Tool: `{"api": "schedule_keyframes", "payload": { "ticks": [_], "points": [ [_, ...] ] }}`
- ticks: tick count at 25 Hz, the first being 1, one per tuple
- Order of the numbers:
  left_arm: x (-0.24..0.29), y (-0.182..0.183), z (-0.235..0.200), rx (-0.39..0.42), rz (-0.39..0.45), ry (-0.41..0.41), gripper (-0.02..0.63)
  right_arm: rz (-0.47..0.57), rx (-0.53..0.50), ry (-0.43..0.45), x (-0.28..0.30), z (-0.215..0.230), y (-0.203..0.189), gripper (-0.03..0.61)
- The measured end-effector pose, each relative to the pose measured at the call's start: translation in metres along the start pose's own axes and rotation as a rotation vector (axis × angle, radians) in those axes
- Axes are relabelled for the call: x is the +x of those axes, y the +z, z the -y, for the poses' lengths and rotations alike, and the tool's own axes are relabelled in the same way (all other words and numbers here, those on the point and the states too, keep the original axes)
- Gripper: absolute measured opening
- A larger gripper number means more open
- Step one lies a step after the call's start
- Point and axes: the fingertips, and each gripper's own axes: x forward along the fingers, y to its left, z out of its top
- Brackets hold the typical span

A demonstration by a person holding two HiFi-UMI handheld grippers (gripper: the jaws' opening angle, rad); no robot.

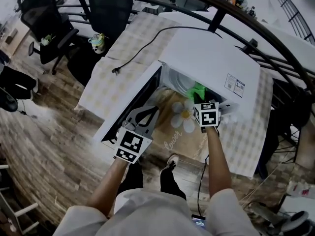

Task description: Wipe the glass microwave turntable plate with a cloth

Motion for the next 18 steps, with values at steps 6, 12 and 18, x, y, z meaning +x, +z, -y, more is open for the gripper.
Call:
{"api": "schedule_keyframes", "payload": {
  "ticks": [6, 12, 18],
  "points": [
    [-0.005, -0.004, -0.009, -0.007, -0.011, 0.007, 0.02, 0.097, -0.053, 0.061, 0.033, -0.034, 0.051, 0.14],
    [-0.007, -0.024, -0.005, -0.017, -0.05, -0.001, 0.02, 0.078, -0.252, -0.038, 0.085, -0.051, 0.072, 0.14],
    [-0.001, -0.03, 0.007, -0.023, -0.055, -0.017, 0.02, 0.0, -0.24, 0.174, 0.087, -0.071, 0.04, 0.132]
  ]
}}
